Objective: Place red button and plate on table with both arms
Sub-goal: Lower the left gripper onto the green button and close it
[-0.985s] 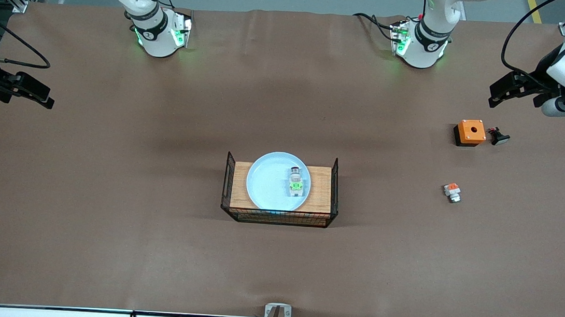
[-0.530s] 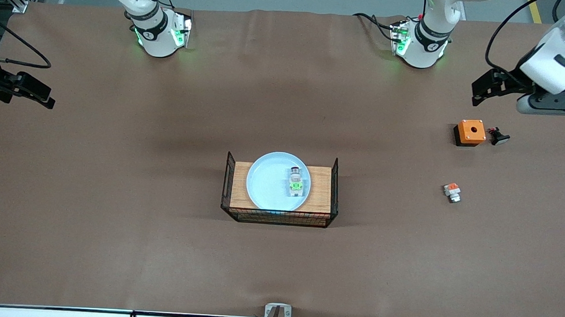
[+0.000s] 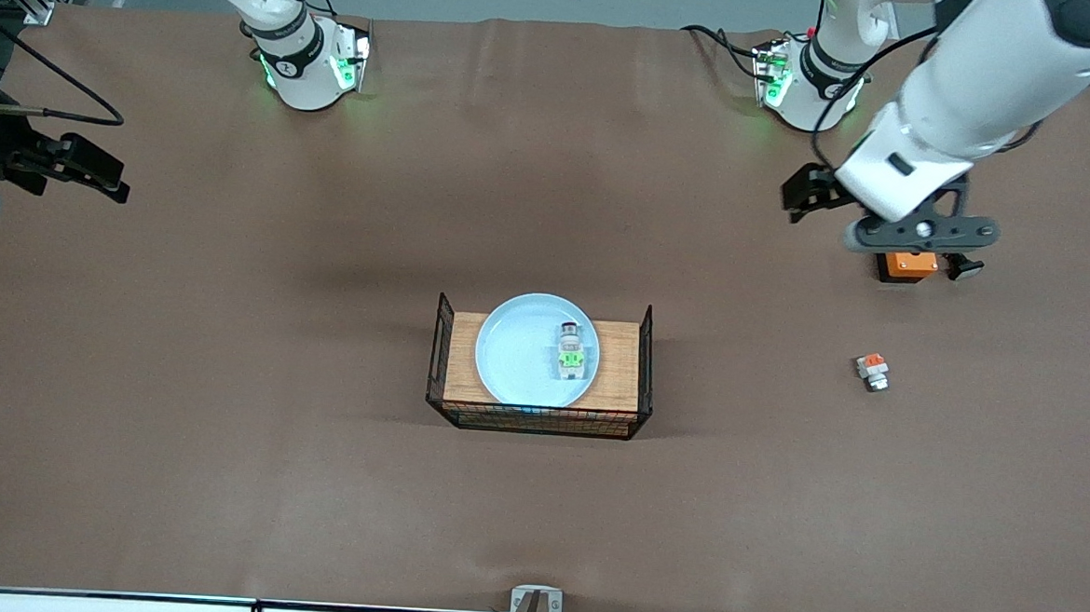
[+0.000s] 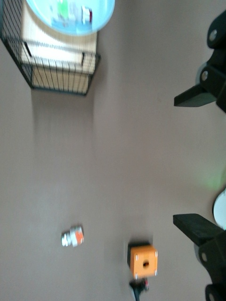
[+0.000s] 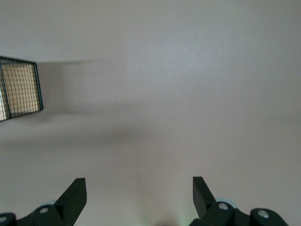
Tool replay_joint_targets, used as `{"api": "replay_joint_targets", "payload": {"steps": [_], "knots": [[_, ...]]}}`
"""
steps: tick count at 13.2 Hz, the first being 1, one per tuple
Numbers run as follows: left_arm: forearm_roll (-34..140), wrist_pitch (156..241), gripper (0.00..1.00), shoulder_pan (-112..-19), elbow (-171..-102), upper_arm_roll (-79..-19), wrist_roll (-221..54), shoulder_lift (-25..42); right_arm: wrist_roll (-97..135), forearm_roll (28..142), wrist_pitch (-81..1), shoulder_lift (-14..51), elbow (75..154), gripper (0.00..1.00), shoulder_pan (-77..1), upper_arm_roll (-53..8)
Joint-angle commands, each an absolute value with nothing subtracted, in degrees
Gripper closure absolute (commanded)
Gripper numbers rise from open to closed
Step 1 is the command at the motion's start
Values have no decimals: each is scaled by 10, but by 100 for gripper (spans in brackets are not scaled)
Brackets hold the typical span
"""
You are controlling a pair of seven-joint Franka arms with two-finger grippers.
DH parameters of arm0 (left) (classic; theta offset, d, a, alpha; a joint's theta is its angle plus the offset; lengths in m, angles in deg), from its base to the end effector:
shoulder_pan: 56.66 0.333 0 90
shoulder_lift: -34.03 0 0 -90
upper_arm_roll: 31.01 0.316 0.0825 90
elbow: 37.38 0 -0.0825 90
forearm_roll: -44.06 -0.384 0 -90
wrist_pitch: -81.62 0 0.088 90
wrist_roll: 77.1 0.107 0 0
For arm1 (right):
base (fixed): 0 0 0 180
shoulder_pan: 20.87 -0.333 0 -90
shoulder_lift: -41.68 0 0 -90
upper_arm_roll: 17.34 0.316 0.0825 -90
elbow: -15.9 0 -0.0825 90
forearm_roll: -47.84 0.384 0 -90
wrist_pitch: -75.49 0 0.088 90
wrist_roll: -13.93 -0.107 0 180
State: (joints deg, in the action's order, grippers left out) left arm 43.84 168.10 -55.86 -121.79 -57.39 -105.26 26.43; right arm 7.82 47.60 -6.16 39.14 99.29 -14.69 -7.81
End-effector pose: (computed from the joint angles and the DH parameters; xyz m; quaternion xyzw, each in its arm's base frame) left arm 0.5344 -0.2359 0.5968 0.9985 0.0231 -0.0493 0.0059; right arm 0.5524 0.0295 0.6416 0.9990 -0.0242 -0.0370 0.0015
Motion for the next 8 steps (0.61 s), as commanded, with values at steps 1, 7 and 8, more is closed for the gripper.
{"api": "replay_joint_targets", "payload": {"steps": [1, 7, 8], "knots": [[438, 1715, 0, -596, -1160, -588, -1132, 187, 67, 464, -45, 399, 977, 2, -172, -75], [387, 1872, 1, -700, -1155, -585, -1288, 89, -149, 492, -19, 403, 975, 1, -238, -72], [380, 1895, 2, -718, -1147, -584, -1303, 70, -184, 527, -16, 403, 975, 0, -237, -73]]}}
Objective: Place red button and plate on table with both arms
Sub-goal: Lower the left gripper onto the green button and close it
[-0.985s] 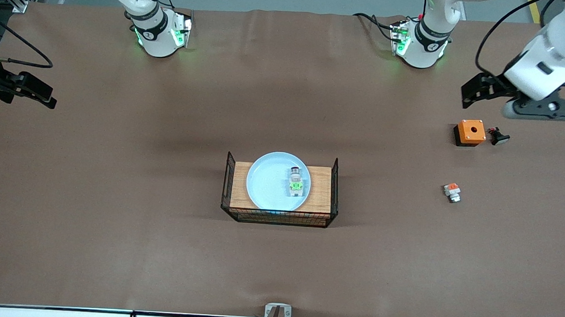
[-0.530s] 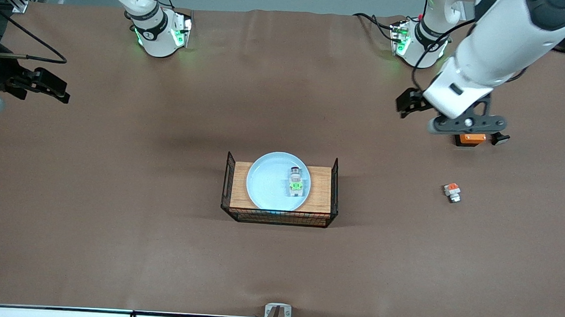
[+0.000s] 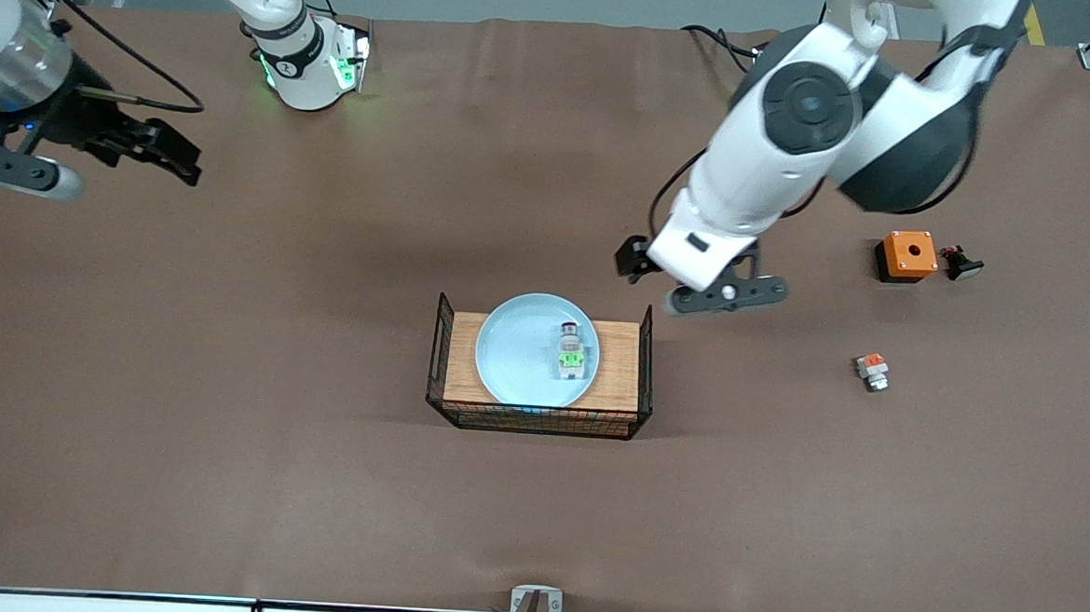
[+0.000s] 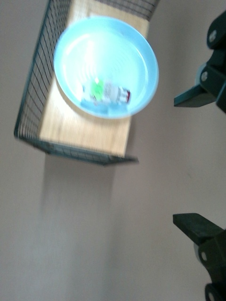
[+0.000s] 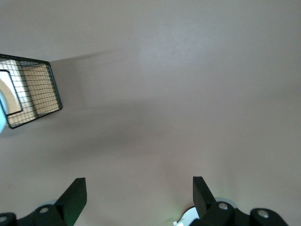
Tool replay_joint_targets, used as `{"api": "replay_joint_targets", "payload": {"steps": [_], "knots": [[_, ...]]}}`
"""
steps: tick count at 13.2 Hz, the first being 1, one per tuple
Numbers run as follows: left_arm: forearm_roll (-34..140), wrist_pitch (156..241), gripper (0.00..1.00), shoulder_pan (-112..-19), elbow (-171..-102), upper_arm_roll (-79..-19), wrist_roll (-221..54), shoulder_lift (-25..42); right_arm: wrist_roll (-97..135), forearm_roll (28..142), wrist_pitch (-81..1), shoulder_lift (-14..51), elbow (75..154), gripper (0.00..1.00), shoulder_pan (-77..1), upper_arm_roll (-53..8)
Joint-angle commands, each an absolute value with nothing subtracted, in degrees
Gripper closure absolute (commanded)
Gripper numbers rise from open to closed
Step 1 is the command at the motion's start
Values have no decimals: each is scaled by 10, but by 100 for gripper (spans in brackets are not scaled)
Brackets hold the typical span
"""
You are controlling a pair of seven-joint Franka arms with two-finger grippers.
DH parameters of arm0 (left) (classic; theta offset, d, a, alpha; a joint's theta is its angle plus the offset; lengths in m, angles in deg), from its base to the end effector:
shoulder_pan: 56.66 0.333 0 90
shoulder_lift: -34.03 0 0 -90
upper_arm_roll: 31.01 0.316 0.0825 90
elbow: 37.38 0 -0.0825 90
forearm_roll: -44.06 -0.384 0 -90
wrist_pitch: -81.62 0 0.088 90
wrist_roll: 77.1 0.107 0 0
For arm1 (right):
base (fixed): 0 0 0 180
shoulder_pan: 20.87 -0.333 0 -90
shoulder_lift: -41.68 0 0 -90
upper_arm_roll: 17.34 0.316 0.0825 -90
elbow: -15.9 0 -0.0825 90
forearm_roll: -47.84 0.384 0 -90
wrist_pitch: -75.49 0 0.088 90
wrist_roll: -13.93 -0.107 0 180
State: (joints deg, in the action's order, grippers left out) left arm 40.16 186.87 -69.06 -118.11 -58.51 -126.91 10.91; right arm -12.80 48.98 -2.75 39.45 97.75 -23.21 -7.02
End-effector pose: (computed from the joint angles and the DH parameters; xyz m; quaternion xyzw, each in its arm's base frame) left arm 0.5556 -0.3879 0.4992 0.9929 0.0980 -0.0160 0.0650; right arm 0.5314 0.1195 0.6522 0.9913 -0.1207 -0.0521 0.0045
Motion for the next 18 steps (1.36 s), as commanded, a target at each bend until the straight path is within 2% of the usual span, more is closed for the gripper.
{"api": "replay_joint_targets", "payload": {"steps": [1, 3, 7, 9, 14, 18], "knots": [[363, 1908, 3, -739, -1137, -581, -1308, 50, -207, 561, -14, 403, 976, 0, -236, -77], [331, 1939, 5, -783, -1119, -555, -1326, 15, -249, 582, -18, 404, 982, 0, -239, -75], [331, 2011, 14, -909, -1103, -417, -1352, -30, -345, 582, -57, 402, 1001, 0, -269, -70], [331, 2045, 17, -931, -1103, -380, -1349, -45, -387, 582, -79, 402, 1016, 0, -281, -70], [326, 2063, 23, -930, -1104, -376, -1322, -61, -458, 582, -127, 403, 1062, 0, -318, -70], [326, 2067, 32, -930, -1104, -375, -1306, -73, -568, 577, -181, 400, 1090, 0, -369, -70]]}}
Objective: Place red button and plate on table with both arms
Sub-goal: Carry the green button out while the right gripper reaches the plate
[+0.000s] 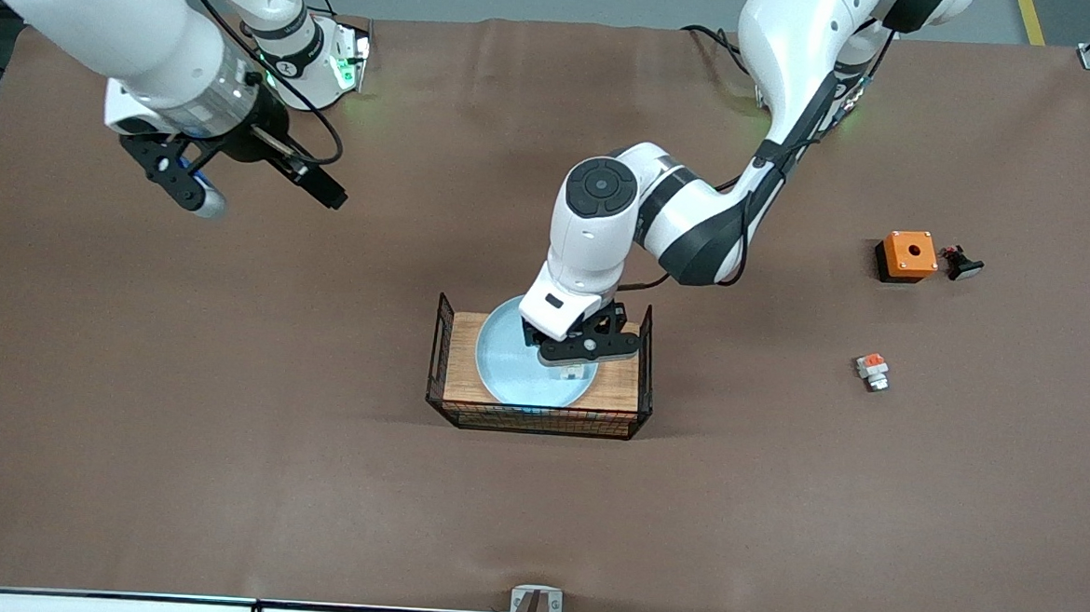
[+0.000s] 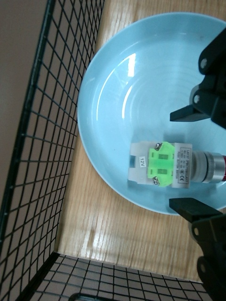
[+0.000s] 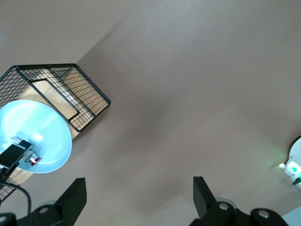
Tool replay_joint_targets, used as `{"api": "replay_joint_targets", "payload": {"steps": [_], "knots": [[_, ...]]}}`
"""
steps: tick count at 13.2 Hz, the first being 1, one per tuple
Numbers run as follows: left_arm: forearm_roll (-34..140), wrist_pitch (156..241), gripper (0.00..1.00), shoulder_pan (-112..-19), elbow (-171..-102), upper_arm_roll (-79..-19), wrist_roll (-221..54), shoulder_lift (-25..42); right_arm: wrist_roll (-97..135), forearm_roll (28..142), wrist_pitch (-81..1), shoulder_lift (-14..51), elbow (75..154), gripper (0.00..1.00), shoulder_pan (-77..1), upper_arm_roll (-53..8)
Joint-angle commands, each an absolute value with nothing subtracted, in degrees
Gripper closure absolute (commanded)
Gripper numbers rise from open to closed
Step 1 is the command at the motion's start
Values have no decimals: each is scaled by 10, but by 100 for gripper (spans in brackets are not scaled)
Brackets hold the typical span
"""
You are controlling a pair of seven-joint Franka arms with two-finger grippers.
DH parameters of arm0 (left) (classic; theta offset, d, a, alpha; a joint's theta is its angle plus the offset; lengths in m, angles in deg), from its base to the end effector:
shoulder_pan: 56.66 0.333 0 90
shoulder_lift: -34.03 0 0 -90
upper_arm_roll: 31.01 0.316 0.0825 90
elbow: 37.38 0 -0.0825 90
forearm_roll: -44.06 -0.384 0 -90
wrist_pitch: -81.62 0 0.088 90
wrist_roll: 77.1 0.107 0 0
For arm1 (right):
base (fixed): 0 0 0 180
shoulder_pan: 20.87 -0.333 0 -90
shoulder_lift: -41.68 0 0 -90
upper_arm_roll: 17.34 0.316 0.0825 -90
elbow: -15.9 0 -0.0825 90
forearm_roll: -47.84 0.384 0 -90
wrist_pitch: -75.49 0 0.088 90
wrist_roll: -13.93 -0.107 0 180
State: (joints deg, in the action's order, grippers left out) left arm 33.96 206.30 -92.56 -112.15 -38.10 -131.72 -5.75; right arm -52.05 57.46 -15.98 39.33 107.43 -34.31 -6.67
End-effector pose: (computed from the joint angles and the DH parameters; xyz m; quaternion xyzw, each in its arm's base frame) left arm 0.5719 -0.4926 0.3515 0.9923 0.0753 0.0890 0.0430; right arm 0.5116 0.2459 0.5931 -0.9288 0.3595 0.0765 0.0473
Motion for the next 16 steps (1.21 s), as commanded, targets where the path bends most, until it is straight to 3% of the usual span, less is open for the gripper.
{"api": "replay_joint_targets", "payload": {"steps": [1, 4, 7, 13, 16], "knots": [[326, 2067, 40, -930, -1104, -375, -1297, -74, -589, 576, -196, 400, 1098, 0, -377, -71], [326, 2072, 58, -928, -1104, -376, -1281, -75, -614, 571, -215, 397, 1109, 1, -399, -71], [327, 2070, 98, -929, -1106, -376, -1285, -70, -664, 565, -232, 386, 1109, 1, -417, -71], [329, 1973, 100, -905, -1104, -378, -1281, 13, -781, 540, -322, 377, 1156, 2, -472, -71], [334, 1946, 100, -868, -1109, -378, -1277, 64, -863, 507, -379, 341, 1159, 2, -503, -71]]}}
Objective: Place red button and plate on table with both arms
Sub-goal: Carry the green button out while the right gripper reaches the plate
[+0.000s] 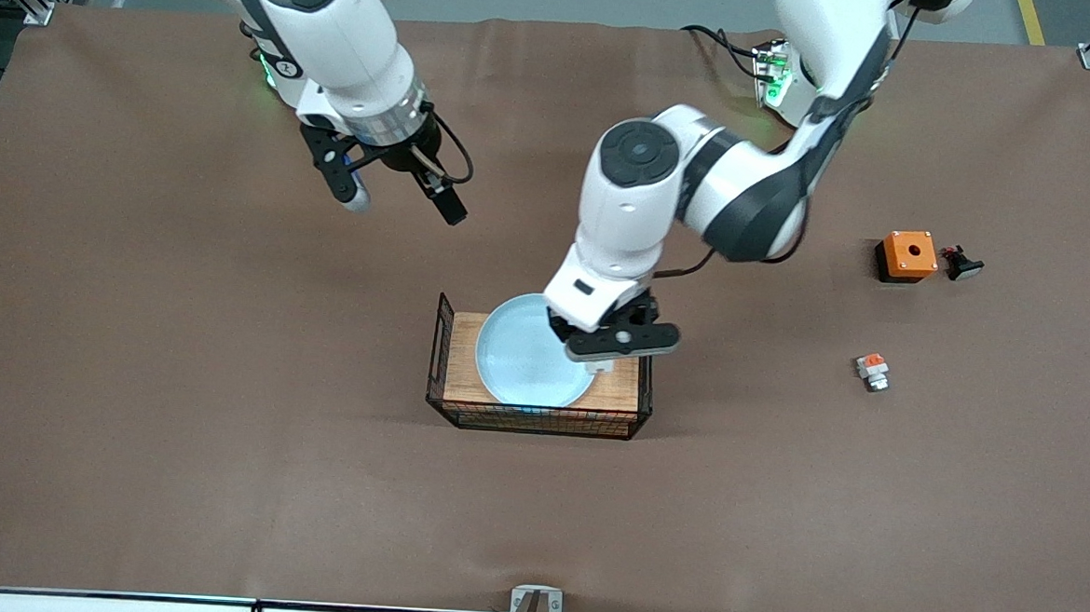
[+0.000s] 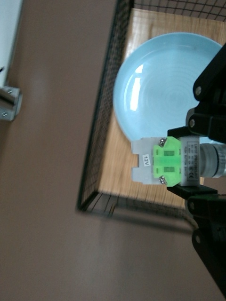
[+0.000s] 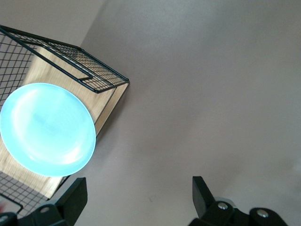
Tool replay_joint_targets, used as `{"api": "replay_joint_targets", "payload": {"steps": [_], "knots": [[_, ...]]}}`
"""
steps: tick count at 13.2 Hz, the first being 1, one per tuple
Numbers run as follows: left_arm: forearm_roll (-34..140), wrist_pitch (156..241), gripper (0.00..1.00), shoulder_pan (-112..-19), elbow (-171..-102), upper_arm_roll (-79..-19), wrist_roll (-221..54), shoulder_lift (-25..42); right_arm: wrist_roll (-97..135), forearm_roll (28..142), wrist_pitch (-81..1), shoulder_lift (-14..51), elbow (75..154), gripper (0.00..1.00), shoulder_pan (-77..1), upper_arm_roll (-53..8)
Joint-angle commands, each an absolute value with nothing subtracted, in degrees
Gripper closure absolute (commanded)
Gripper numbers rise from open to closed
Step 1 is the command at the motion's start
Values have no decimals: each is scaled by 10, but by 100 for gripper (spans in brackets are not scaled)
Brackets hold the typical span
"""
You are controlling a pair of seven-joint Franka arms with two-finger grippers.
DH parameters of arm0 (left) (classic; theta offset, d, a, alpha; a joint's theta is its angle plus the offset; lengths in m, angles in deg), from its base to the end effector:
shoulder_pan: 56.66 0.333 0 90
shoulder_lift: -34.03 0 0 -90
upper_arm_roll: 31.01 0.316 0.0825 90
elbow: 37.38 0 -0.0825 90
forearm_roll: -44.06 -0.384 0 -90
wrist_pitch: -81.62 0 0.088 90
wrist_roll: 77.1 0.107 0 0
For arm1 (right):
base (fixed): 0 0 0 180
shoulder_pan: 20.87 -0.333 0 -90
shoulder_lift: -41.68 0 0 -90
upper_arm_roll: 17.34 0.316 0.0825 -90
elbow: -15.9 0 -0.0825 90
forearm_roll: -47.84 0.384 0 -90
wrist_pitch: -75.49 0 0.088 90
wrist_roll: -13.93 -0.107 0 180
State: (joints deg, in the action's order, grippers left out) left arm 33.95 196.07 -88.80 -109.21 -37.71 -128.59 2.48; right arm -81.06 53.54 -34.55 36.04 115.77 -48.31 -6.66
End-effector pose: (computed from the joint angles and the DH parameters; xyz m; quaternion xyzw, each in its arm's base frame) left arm 0.5919 -0.4363 0.4647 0.9894 0.0926 0.1073 0.0314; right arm 0.4711 0.3736 0.5179 -0.8695 0.4890 0.0358 0.0593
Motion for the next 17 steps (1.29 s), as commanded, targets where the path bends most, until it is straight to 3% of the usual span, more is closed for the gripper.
{"api": "replay_joint_targets", "payload": {"steps": [1, 6, 10, 13, 17], "knots": [[334, 1934, 100, -849, -1116, -381, -1275, 80, -895, 487, -399, 324, 1156, 2, -517, -71], [356, 1860, 100, -769, -1120, -384, -1161, 114, -991, 444, -422, 213, 1072, 5, -538, -71], [372, 1856, 100, -704, -1145, -384, -1061, 123, -1081, 442, -421, 132, 995, 4, -539, -72], [372, 1852, 100, -665, -1160, -384, -1007, 123, -1082, 442, -421, 90, 947, 5, -539, -74], [372, 1857, 100, -621, -1184, -384, -929, 121, -1081, 434, -428, 61, 926, 15, -538, -75]]}}
